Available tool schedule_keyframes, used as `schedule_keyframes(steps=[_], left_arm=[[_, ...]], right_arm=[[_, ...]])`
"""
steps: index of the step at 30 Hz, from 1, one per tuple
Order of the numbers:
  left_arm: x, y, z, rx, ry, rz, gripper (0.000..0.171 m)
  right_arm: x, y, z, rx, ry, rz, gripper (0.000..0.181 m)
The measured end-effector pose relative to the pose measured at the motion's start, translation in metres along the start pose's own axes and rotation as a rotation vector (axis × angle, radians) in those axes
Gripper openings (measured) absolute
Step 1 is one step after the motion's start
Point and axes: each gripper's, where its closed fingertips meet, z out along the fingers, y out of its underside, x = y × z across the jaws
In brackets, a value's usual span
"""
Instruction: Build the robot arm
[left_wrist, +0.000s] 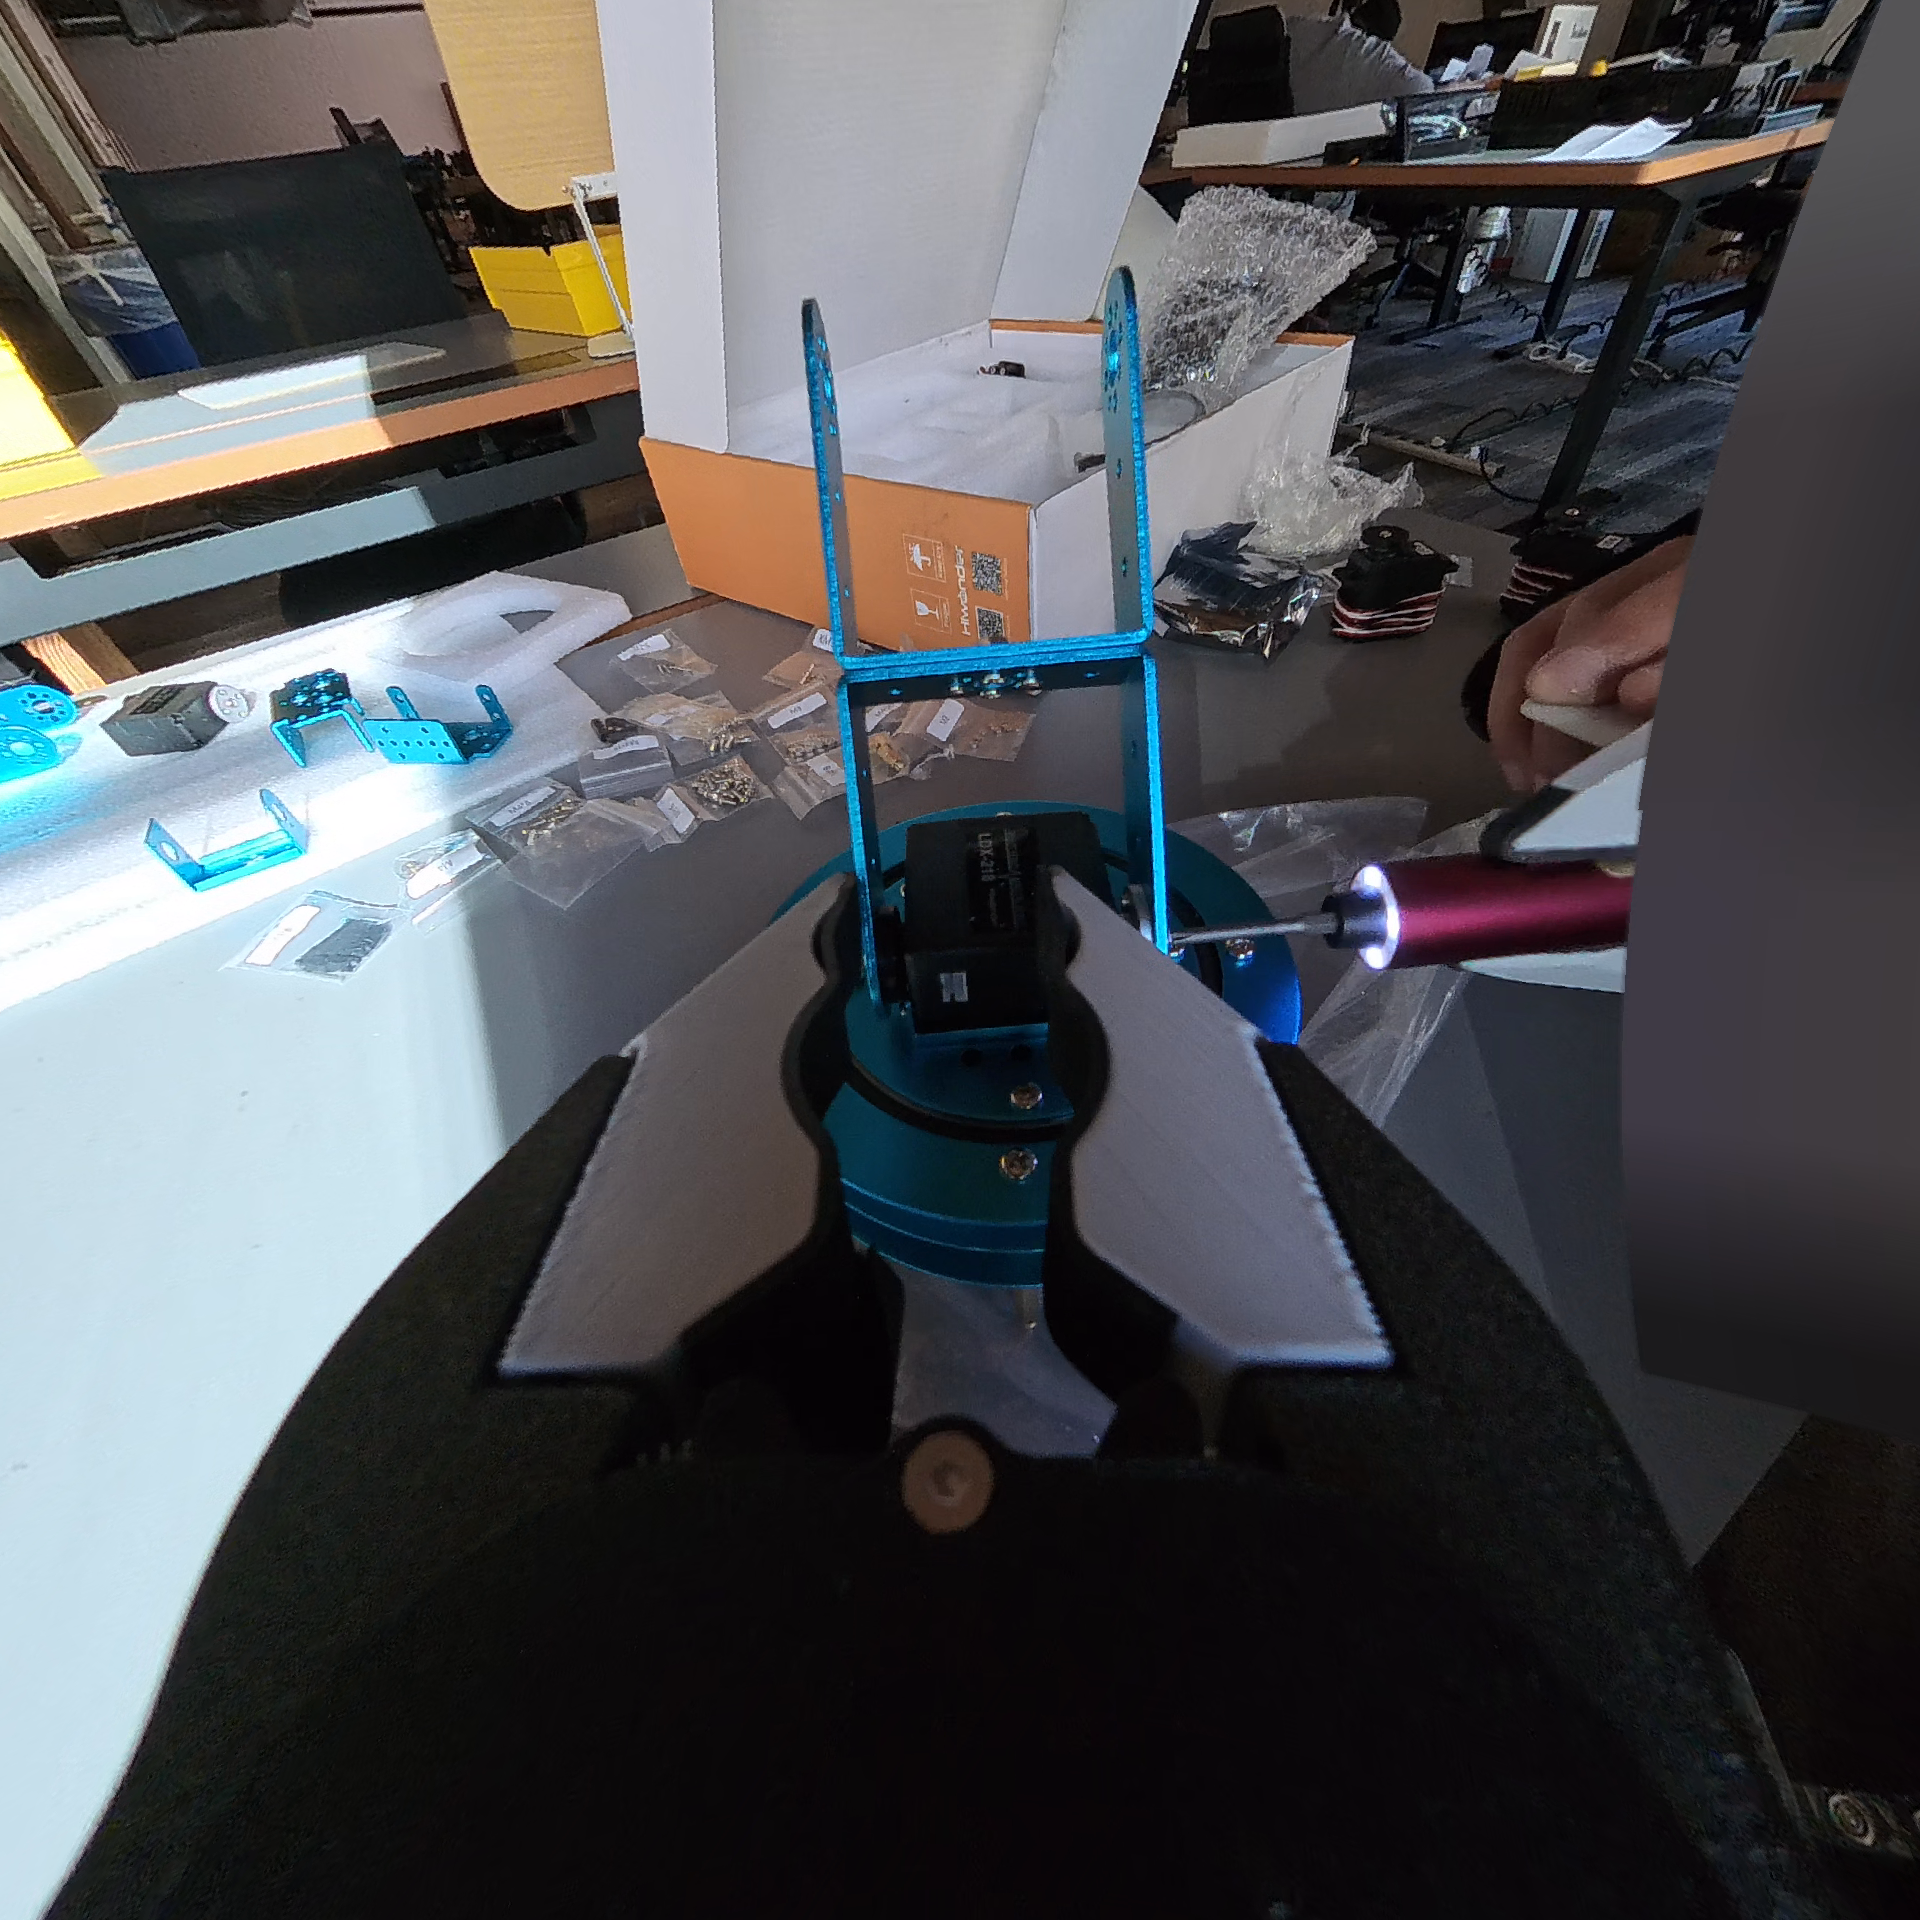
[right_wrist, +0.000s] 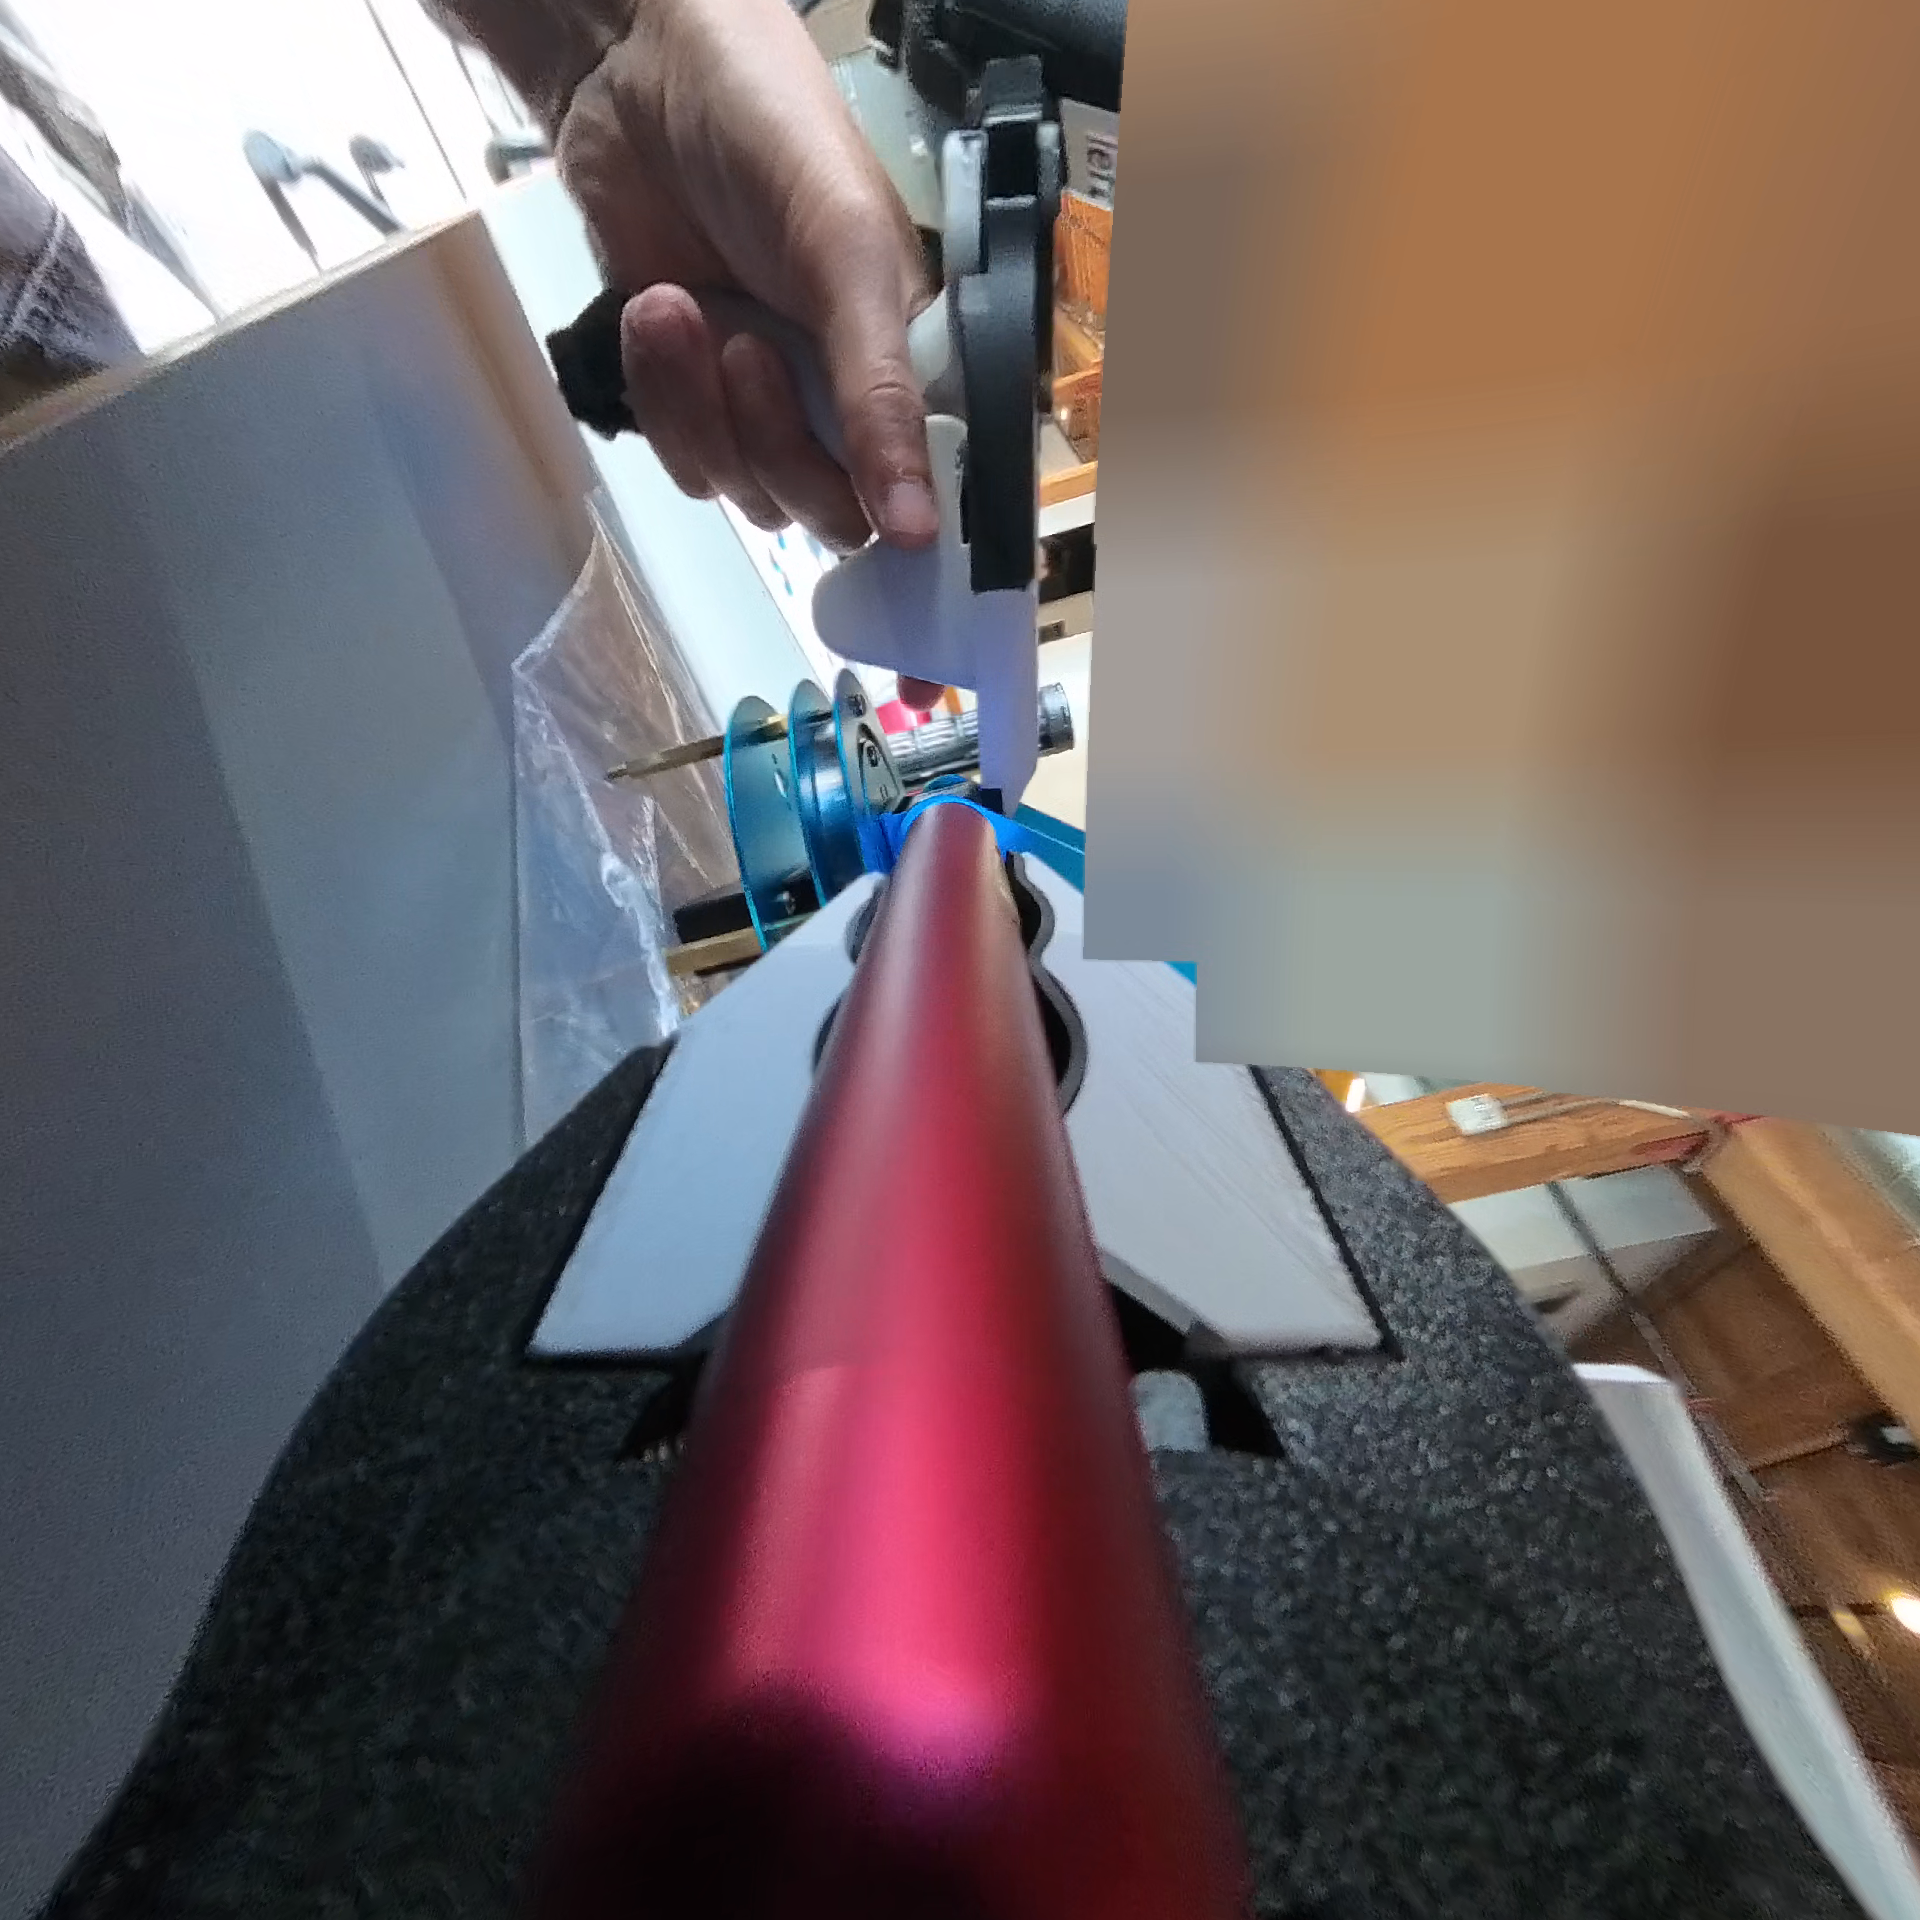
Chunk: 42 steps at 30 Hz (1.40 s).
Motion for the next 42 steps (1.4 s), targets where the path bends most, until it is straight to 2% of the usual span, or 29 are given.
schedule_keyframes(steps=[21, 30, 33, 36, 38, 40, 42], left_arm=[[-0.001, 0.0, 0.0, -0.001, -0.006, 0.028, 0.034], [-0.002, -0.001, -0.001, -0.013, -0.008, 0.04, 0.034], [-0.002, -0.001, -0.003, -0.017, -0.012, 0.046, 0.034], [-0.006, -0.001, -0.015, -0.035, -0.029, 0.063, 0.042], [-0.012, -0.001, -0.032, -0.043, -0.043, 0.066, 0.045], [-0.01, 0.012, -0.053, -0.096, 0.005, 0.059, 0.041], [0.002, 0.038, -0.073, -0.186, 0.093, 0.09, 0.035]], right_arm=[[0.002, 0.003, 0.0, 0.002, -0.02, 0.051, 0.022], [-0.003, 0.002, -0.013, 0.017, -0.05, -0.002, 0.022], [0.008, 0.014, -0.027, -0.018, -0.062, 0.131, 0.022], [-0.001, 0.026, -0.051, -0.035, -0.245, 0.393, 0.021], [-0.007, 0.043, -0.062, -0.123, -0.317, 0.581, 0.022], [-0.017, 0.057, -0.072, -0.201, -0.371, 0.705, 0.022], [-0.023, 0.061, -0.081, -0.245, -0.419, 0.747, 0.022]])
